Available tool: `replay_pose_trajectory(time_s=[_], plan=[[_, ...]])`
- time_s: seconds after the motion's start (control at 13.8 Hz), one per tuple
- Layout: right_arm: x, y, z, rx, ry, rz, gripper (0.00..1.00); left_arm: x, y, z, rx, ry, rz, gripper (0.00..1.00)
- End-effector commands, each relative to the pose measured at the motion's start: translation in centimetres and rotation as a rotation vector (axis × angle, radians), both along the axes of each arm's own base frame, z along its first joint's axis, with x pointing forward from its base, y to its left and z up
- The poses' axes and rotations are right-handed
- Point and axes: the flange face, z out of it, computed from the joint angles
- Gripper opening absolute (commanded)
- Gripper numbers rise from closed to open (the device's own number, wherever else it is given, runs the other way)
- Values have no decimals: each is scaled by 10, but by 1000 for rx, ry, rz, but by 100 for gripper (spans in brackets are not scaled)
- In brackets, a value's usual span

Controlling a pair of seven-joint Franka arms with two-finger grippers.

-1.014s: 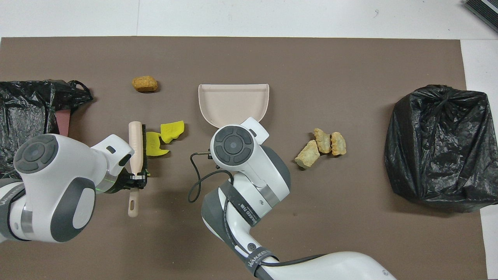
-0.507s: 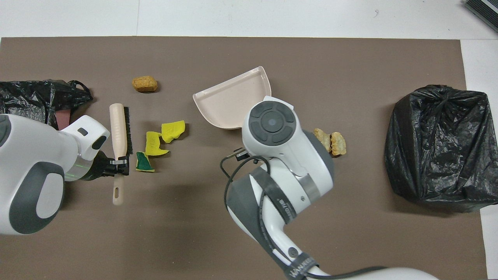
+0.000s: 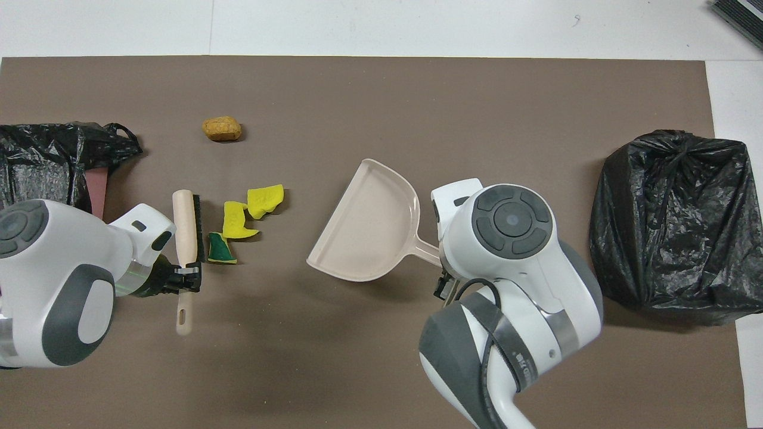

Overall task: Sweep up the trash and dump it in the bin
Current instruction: 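Lower the dustpan beside the sponges with the right gripper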

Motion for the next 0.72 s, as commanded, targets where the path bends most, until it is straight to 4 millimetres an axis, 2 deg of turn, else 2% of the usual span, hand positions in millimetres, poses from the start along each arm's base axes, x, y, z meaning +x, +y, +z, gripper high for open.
replay_pose_trajectory(time_s=[0.0,0.22,0.29,0.51,0.65], plan=[[-9,6,-17,-22,-11,93,0,0,1,-12,-5,-47,-29,0],[-17,21,-46,-20,-49,115,0,16,-7,-23,-25,-84,-131,0],[-19,27,-49,-17,-62,70,0,14,-21,-23,-29,-86,-168,0],[-13,38,-75,-12,-72,67,0,4,-61,-27,-45,-78,-239,0],[-13,39,-75,-12,-70,61,0,-2,-87,-36,-64,-68,-274,0]])
